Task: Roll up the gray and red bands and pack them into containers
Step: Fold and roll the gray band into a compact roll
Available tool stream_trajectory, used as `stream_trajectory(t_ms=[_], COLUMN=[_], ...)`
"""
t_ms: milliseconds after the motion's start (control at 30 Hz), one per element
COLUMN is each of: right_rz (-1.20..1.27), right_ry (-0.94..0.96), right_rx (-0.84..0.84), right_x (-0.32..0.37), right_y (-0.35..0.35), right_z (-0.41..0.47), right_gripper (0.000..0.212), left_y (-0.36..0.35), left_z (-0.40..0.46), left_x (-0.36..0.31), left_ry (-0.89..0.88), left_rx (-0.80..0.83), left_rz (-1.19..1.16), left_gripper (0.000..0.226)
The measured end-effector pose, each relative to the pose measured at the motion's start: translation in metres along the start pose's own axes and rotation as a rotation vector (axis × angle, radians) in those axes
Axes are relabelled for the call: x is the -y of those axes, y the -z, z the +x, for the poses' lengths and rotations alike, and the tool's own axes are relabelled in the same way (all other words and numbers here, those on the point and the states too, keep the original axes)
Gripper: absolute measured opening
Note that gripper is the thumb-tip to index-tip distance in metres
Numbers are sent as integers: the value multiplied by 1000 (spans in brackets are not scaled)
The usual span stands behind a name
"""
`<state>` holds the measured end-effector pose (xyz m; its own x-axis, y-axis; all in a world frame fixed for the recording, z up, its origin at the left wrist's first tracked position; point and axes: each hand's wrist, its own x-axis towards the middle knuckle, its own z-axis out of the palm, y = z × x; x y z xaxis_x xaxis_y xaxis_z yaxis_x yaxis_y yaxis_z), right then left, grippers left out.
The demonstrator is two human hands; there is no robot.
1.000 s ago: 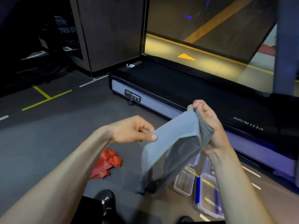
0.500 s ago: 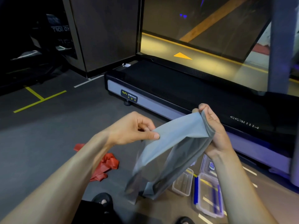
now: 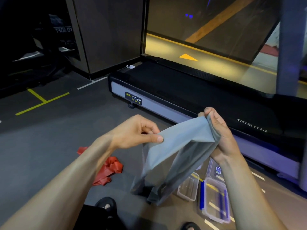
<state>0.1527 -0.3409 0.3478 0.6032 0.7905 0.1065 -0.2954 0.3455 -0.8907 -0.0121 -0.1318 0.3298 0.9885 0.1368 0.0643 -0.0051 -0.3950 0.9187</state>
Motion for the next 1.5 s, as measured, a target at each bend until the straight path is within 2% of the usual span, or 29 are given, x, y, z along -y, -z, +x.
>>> stream_trajectory(t_ms=[100,200,333,400,533,633,767,867,967,1000,1167,1233,1367,1433,1500], right_rz=[-7,-63,-247,-318,-272,-173,82,117,-58,-100,-414,-565,-799,-819,-712], right_ry=[6,-6,-46,-82,-136,-140,-76,-48,-22,-20,25,70,65,36,27], right_rx=[10,-4,91,196,274,249,289,316,275,266,237,233,305,319,283], right_x=[-1,0,-10,-22,-37,-39,-34,-31,-37,-39,-34,-31,-21,-18,-17], right_y=[3,8,4,-7,-25,-30,-34,-49,-61,-61,-48,-42,-32,-27,-24], right_z=[0,-1,-4,-4,-3,-3,-5,-9,-10,-9,-3,-1,2,3,4], right_gripper=[15,14,16,25,32,33,20,11,12,12,7,8,7,7,10], left_y=[-1,4,8,6,3,-1,-6,-8,-9,-8,-8,-10,-5,-5,-4], left_z=[1,-2,-10,-11,-9,-8,-8,-5,-2,-2,-4,-3,-1,0,0], left_x=[-1,-2,-8,-13,-22,-28,-27,-21,-11,-6,-16,-21,-13,-9,-7], left_ry=[8,-4,-85,-160,-253,-283,-186,-128,-34,-40,5,29,60,77,75], left_rx=[11,69,240,250,265,415,340,346,210,187,160,154,171,201,218], left_rz=[-55,-201,-654,-831,-1003,-1091,-994,-871,-671,-618,-466,-425,-249,-197,-180], left_gripper=[39,34,29,27,20,18,18,21,51,53,26,37,21,17,27])
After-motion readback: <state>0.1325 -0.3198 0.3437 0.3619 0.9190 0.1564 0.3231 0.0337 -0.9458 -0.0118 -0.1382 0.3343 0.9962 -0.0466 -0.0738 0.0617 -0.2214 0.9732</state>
